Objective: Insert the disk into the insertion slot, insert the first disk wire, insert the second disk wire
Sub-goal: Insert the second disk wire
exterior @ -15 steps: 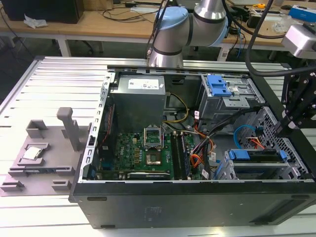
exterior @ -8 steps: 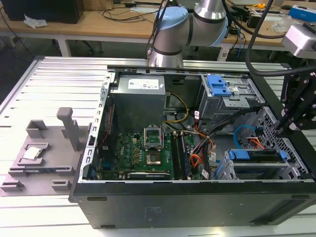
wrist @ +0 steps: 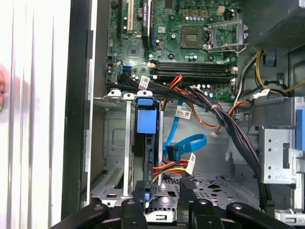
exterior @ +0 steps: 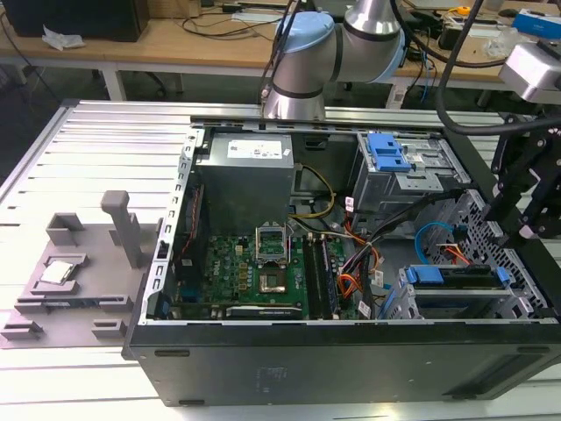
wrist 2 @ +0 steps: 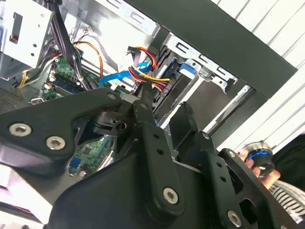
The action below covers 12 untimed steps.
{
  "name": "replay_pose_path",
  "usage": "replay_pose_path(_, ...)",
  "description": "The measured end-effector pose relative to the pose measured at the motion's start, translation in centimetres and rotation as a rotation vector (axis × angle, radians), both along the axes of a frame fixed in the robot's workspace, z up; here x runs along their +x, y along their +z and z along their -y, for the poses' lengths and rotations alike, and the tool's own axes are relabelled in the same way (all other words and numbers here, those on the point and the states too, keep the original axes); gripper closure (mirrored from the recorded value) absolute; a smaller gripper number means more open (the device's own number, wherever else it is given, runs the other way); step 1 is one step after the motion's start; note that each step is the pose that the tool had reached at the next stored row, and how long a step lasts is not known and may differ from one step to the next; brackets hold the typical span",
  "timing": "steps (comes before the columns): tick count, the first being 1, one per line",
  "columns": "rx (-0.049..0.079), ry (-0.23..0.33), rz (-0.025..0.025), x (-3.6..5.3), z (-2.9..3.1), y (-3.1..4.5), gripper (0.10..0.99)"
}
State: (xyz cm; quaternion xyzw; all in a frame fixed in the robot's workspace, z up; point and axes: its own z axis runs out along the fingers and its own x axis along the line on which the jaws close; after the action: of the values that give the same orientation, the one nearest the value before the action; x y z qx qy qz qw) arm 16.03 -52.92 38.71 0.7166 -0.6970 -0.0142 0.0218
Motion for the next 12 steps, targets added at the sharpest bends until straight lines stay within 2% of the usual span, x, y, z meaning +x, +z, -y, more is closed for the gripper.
replay_pose_path(4, 0.0, 0.021, 0.0, -0.49, -0.28, -0.16, 0.667)
replay_pose_path(7, 0.0, 0.025, 0.0, -1.57, -0.42, -0.33, 0.667)
replay_pose_path(9, 0.0, 0.031, 0.0, -2.78, -0.45, -0.57, 0.667)
replay_pose_path(10, 0.0, 0.041, 0.0, -3.43, -0.45, -0.97, 0.667)
replay_pose_path(12, -0.002, 0.056, -0.0001, -3.81, -0.51, -1.4, 0.667)
